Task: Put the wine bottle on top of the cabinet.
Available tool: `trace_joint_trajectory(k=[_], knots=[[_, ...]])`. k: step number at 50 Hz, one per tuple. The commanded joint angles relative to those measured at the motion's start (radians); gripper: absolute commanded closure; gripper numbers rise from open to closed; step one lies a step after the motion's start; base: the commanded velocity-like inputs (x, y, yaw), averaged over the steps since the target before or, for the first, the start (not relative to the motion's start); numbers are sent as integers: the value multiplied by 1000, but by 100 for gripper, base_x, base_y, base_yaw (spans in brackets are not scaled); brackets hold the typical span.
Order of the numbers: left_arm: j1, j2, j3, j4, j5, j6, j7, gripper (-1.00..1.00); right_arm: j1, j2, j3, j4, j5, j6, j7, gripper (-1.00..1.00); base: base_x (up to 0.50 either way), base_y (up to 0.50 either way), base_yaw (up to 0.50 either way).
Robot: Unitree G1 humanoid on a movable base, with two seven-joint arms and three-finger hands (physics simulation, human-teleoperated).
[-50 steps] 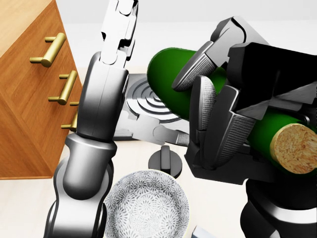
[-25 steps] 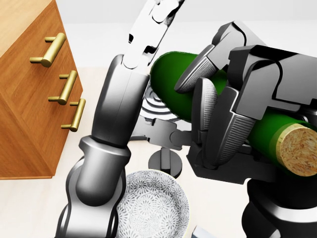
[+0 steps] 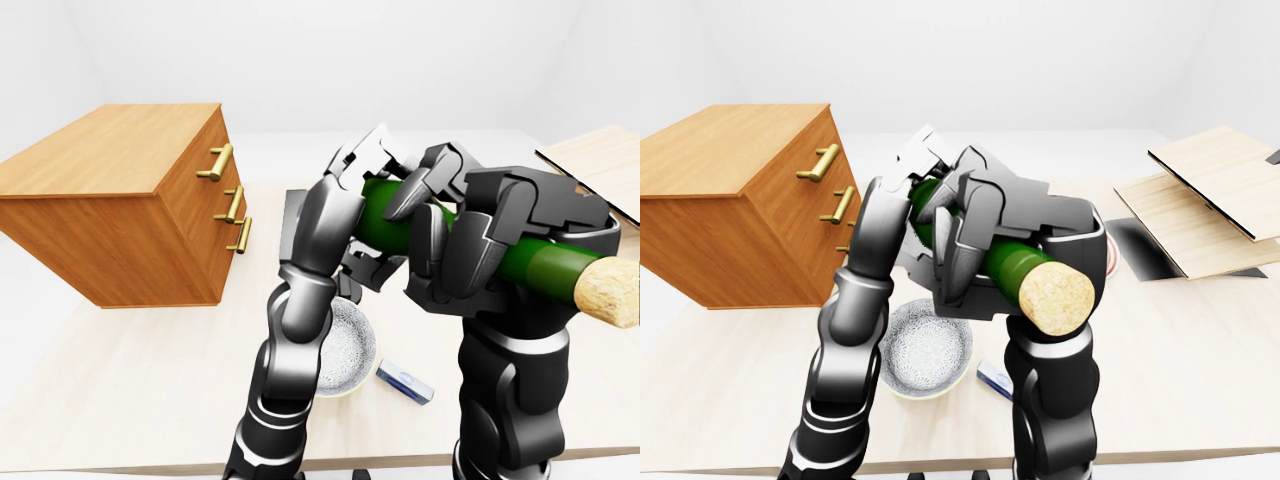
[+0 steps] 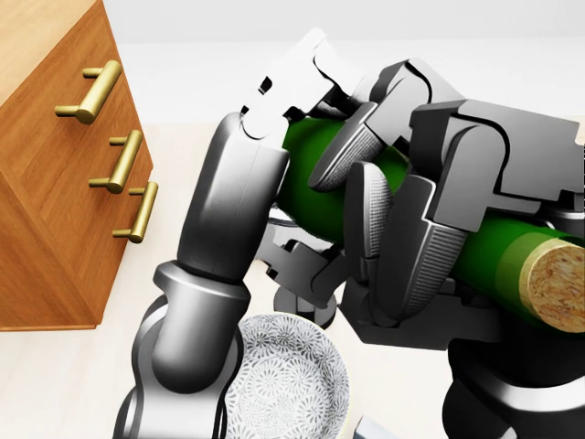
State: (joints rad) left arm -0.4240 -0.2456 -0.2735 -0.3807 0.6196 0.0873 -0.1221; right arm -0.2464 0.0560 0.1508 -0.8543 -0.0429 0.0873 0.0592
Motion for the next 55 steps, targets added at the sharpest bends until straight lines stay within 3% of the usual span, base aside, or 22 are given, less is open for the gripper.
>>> trace_joint_trajectory(k=[1,2,3,4,5,6,14,21,22,23,25,26,27,28,29,31,33,38,44,50,52,55], knots=[[25,-9,-35,-2,-53,0,-29,96,-5,3,2,-6,10,0,-135,76,0,0,0],[29,-6,-32,4,-58,0,-26,95,1,2,3,-10,11,0,-135,67,0,0,0],[24,-4,-27,7,-60,0,-26,96,4,1,3,-16,11,0,-135,2,0,0,0],[20,-4,-25,7,-61,0,-27,96,4,0,6,-22,9,0,-136,-26,0,0,0],[18,-4,-24,7,-62,0,-27,95,2,0,9,-36,7,0,-139,-89,0,0,0],[15,-4,-25,1,-60,0,-29,95,-1,-1,11,-47,5,0,-140,-100,0,0,0],[2,12,0,8,-83,0,-25,96,-9,-38,-3,-192,-13,0,-119,-100,0,0,0],[-45,36,49,-13,-115,0,-34,98,200,-98,-170,-192,10,0,-7,-100,0,0,0],[-48,39,52,-26,-126,0,-39,98,265,-155,-198,-192,104,0,-58,-100,0,0,0],[-47,42,52,-38,-136,0,-43,97,333,-286,-217,-192,277,0,-192,-100,0,0,0],[-64,51,61,-55,-138,0,-44,98,509,-775,-217,-192,717,0,-583,-100,0,0,0],[-74,57,68,-55,-140,0,-43,97,603,-929,-196,-193,768,0,-583,-100,0,0,0],[-102,61,85,-59,-143,0,-46,99,701,-989,-174,-193,735,0,-583,-100,0,0,0],[-116,67,93,-65,-148,0,-48,99,776,-997,-164,-193,693,-36,-583,-100,0,0,0],[-131,71,99,-69,-152,0,-48,100,817,-991,-162,-193,667,-67,-583,-100,0,0,0],[-175,83,115,-102,-152,0,-64,100,894,-917,-178,-193,616,-93,-583,-100,0,0,0],[-217,95,128,-137,-152,0,-77,100,931,-816,-194,-193,571,-76,-583,-100,0,0,0],[-330,139,170,-174,-164,0,-87,100,959,-578,-226,-193,478,-3,-397,-100,0,0,0],[-480,200,242,-169,-248,0,-73,100,946,-370,-247,-193,382,0,-218,-100,0,0,0],[-647,307,315,-160,-361,0,-29,100,940,-225,-278,-193,319,0,-82,-100,0,0,0],[-750,371,377,-129,-411,0,-17,100,948,-181,-295,-193,308,0,-41,-100,0,0,0],[-806,436,408,-90,-484,0,17,100,946,-120,-320,-193,289,0,20,-100,0,0,0]])
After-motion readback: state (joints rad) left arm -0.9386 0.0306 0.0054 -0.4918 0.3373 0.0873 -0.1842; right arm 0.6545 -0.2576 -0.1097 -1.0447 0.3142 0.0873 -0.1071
